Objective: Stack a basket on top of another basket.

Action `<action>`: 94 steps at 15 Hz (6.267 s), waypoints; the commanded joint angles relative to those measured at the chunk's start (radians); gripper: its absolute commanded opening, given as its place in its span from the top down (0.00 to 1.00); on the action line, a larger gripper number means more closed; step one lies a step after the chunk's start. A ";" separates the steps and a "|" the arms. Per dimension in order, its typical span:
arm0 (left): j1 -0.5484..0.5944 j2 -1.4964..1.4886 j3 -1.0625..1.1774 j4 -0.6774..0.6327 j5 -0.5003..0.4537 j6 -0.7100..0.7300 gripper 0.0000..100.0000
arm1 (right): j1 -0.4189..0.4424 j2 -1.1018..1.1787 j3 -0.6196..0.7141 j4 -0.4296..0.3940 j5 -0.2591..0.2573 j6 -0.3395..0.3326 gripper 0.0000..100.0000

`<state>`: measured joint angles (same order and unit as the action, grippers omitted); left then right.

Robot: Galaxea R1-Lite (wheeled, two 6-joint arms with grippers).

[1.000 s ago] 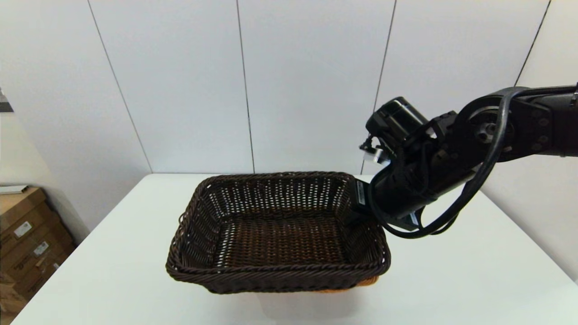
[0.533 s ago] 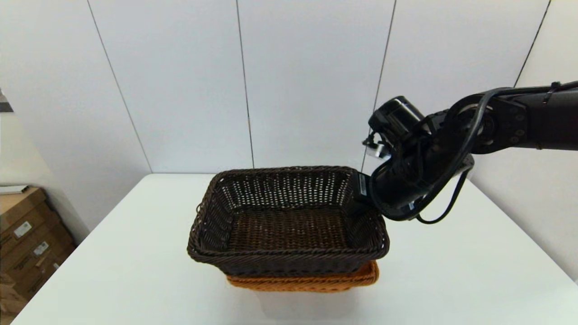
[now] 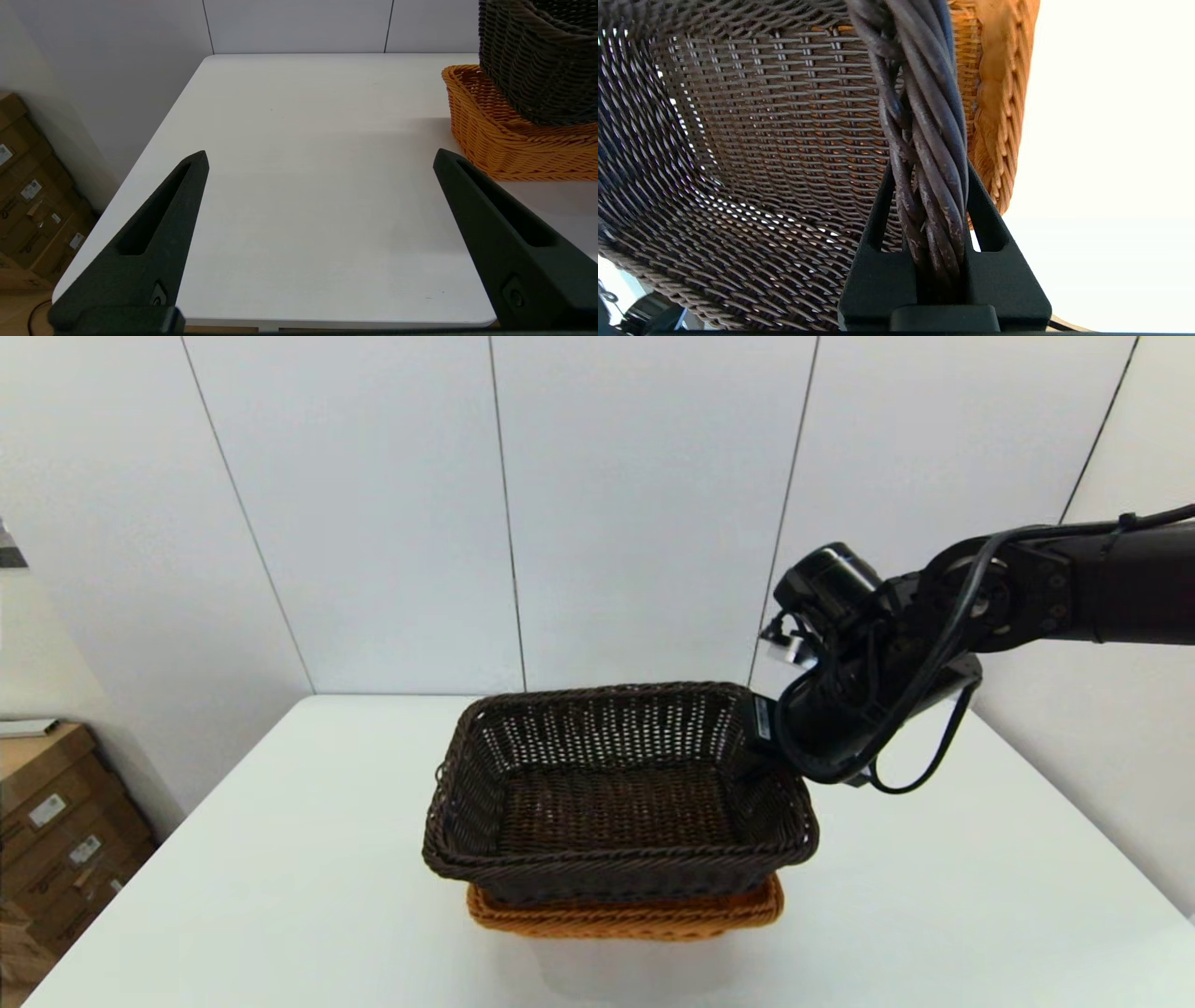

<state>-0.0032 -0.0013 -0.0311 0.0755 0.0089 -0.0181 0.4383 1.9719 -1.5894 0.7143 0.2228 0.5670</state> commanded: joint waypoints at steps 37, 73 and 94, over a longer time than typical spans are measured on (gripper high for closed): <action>0.000 0.000 0.000 0.000 0.000 0.000 0.00 | -0.047 0.153 -0.001 -0.096 0.066 -0.058 1.00; 0.000 0.000 0.000 0.001 0.000 0.000 0.00 | -0.118 -1.194 0.591 0.179 -0.349 -0.078 0.00; 0.000 0.000 0.000 0.000 0.000 0.000 0.00 | -0.440 -1.973 0.894 0.258 -0.335 -0.372 0.00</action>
<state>-0.0032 -0.0013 -0.0306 0.0753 0.0085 -0.0177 -0.0019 0.0330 -0.7157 0.9774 -0.1160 0.2251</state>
